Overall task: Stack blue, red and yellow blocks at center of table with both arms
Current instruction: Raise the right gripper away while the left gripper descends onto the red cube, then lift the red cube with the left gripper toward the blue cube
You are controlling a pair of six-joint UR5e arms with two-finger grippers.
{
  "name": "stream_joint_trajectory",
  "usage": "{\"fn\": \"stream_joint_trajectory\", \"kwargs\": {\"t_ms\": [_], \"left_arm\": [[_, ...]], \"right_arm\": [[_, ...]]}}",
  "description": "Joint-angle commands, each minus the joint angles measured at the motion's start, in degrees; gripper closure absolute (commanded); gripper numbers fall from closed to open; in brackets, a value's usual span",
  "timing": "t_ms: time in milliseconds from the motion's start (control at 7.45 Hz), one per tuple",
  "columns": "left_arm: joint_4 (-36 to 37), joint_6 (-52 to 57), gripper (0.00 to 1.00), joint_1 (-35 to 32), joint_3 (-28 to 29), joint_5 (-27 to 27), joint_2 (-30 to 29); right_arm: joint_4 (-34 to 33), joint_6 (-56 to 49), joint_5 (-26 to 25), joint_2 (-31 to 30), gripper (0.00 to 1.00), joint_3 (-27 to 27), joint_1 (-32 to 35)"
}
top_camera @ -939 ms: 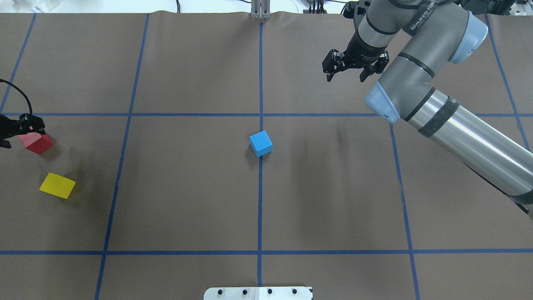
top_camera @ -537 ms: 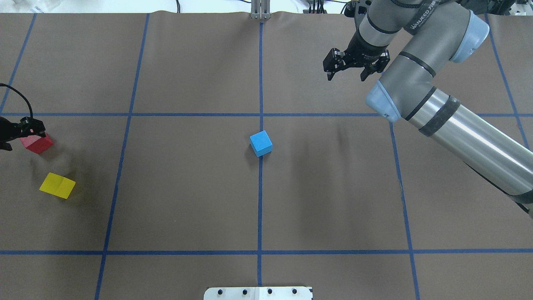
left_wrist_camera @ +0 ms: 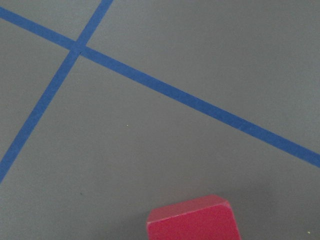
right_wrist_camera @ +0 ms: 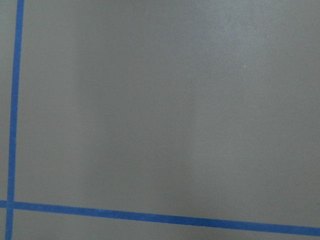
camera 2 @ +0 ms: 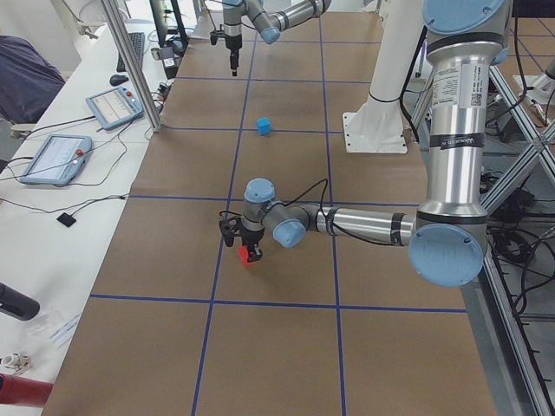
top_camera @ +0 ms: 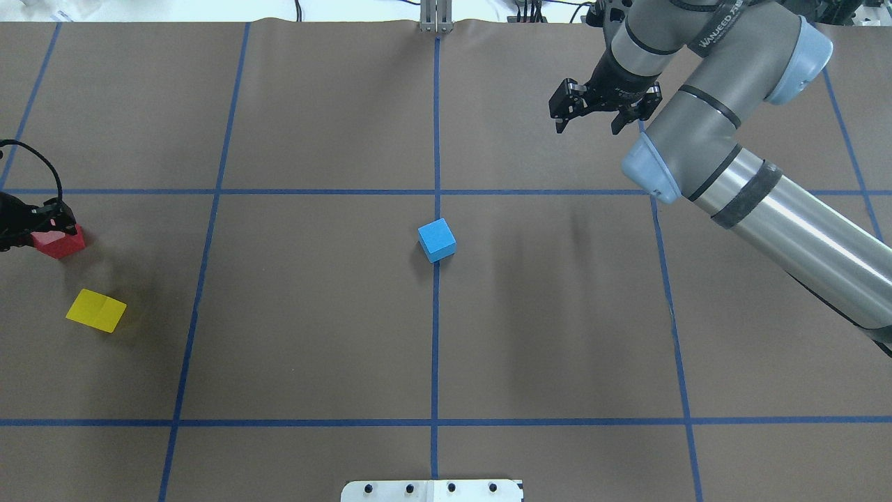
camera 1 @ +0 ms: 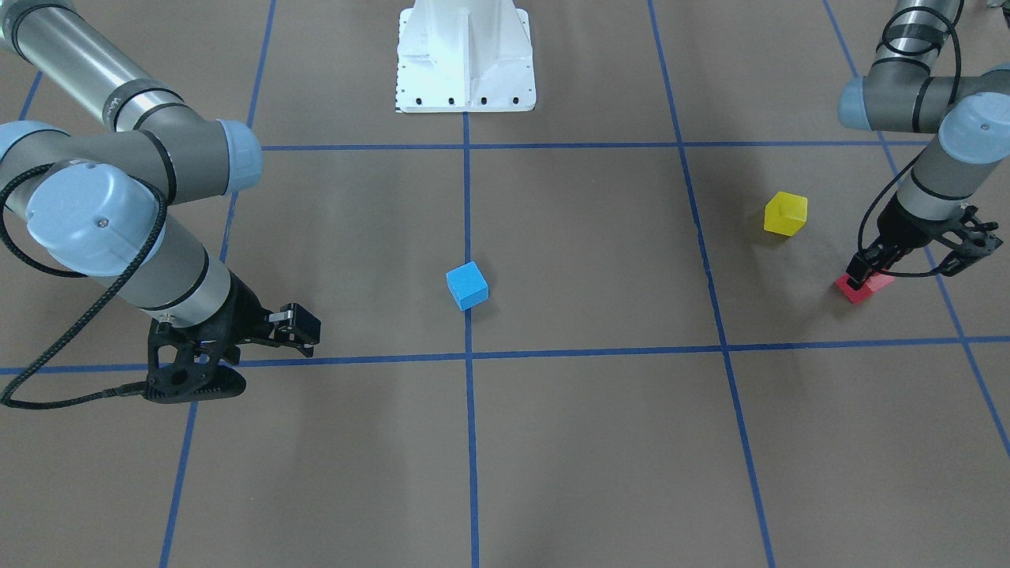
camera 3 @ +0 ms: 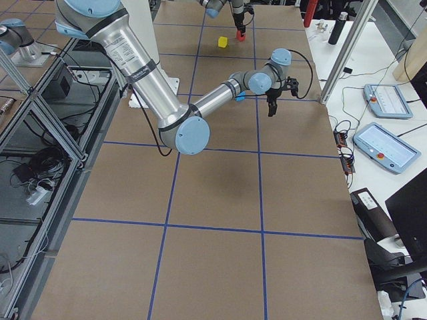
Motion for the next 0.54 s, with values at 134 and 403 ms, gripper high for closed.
{"fn": "stream_joint_trajectory", "kwargs": {"t_ms": [134,403], "left_arm": [[1.7,2.5,1.00,-0.7,-7.7,-2.4,-0.2],[18.1,15.2,1.00,-0.8,-15.7,-3.0,-7.6]], "right_arm": [[-0.4,-3.2,2.6,-4.1,0.01,2.6,4.1],[-0.6,-12.4,6.5,-8.4,0.01,2.5,10.0]]}}
